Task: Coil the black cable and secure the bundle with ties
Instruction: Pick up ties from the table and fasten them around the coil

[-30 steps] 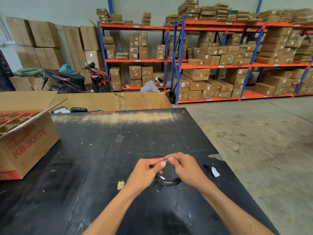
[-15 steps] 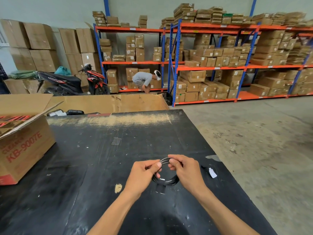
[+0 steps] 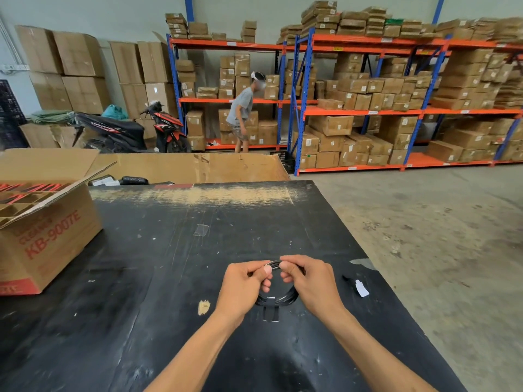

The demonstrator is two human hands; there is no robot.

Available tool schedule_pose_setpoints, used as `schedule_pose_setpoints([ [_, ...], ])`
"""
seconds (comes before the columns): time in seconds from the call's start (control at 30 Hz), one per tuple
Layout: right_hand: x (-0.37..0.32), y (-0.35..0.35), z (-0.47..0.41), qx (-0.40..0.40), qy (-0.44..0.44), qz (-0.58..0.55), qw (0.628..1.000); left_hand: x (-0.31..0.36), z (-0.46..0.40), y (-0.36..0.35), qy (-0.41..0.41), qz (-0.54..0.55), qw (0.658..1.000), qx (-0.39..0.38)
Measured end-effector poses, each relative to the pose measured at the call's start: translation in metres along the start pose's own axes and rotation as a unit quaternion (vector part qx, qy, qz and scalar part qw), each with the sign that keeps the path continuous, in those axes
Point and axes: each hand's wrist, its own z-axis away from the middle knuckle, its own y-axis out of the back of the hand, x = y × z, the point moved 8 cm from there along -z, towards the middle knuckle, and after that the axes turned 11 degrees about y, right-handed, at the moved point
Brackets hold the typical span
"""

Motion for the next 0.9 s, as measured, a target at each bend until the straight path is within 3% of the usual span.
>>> schedule_pose_setpoints([
  [0.1,-0.005,-0.001,0.0,-0.008,0.04,0.025,0.999,-0.005,-0.003,-0.008,0.081,0.057,0.991,-0.095],
  [0.23,-0.011,-0.011,0.002,-0.048,0.087,0.026,0.995,-0.023,-0.009,-0.015,0.239,0.182,0.938,-0.172],
  [0.33,0.004,-0.014,0.005,-0.061,0.007,-0.052,0.997,-0.034,-0.014,-0.011,0.26,0.213,0.936,-0.107],
  [0.43,0.016,-0.02,0.013,-0.026,-0.101,-0.175,0.979,-0.036,-0.017,-0.002,0.235,0.212,0.948,-0.025],
  [0.53,0.02,-0.024,0.018,-0.018,-0.156,-0.258,0.953,-0.029,-0.017,-0.001,0.218,0.178,0.959,-0.021],
  [0.63,0.017,-0.025,0.015,-0.09,-0.113,-0.195,0.97,-0.024,-0.013,-0.003,0.23,0.152,0.96,-0.05],
  [0.77,0.005,-0.017,0.005,-0.155,0.001,-0.006,0.988,-0.025,-0.012,-0.004,0.24,0.127,0.961,-0.051],
  [0.9,0.0,-0.012,-0.002,-0.138,0.034,0.042,0.989,-0.019,-0.014,0.001,0.188,0.11,0.976,-0.002],
])
